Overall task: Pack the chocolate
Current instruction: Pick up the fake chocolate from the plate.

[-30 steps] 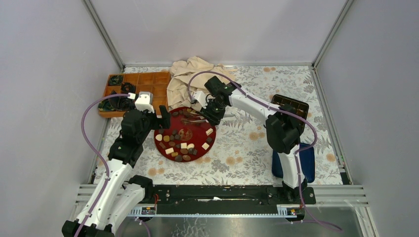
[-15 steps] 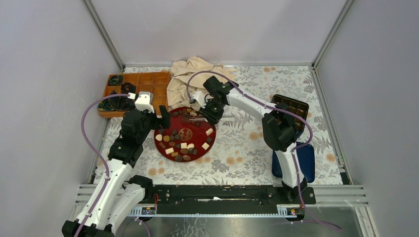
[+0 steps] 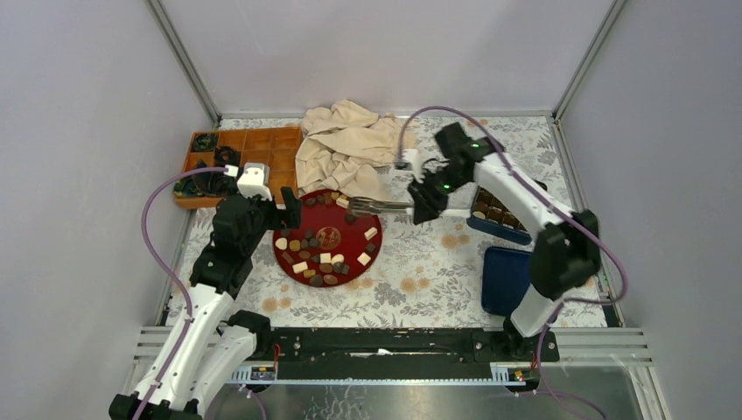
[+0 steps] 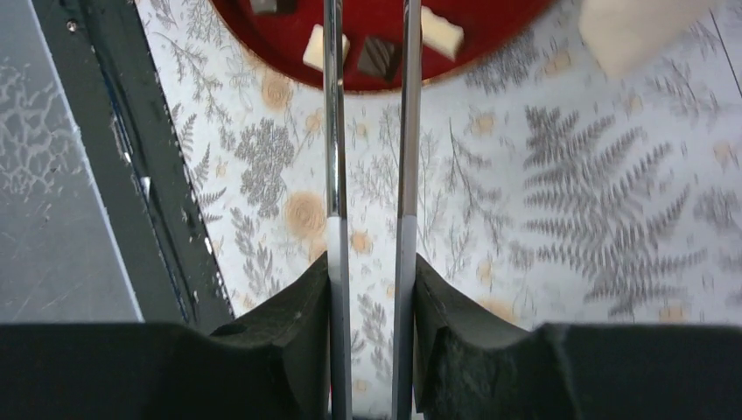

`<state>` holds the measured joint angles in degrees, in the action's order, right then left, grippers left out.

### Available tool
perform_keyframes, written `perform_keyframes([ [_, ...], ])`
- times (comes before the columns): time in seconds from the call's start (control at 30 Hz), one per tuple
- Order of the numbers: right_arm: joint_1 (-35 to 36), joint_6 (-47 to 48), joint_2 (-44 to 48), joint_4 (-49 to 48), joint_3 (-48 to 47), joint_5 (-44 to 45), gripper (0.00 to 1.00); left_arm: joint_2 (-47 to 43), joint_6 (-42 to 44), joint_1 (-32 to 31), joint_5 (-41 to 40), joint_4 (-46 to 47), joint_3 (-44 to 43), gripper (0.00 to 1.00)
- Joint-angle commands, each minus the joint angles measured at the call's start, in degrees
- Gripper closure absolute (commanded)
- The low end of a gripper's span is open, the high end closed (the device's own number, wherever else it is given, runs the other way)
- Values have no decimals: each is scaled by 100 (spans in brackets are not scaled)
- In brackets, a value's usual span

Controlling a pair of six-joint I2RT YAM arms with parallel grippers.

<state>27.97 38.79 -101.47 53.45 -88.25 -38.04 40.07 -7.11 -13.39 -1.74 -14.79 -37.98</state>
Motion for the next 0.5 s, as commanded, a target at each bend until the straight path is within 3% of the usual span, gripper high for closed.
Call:
perform_keyframes([
  [0.0,-912,392,1157,179,707,-754,100,-96,70,47,-28,296,45,2],
  [0.27,-3625,650,2323,201,1748,-775,100,-105,48,47,66,306,39,2],
  [0.47,-5203,1041,2153,394,1587,-352,100,-131,45,47,95,307,44,2],
])
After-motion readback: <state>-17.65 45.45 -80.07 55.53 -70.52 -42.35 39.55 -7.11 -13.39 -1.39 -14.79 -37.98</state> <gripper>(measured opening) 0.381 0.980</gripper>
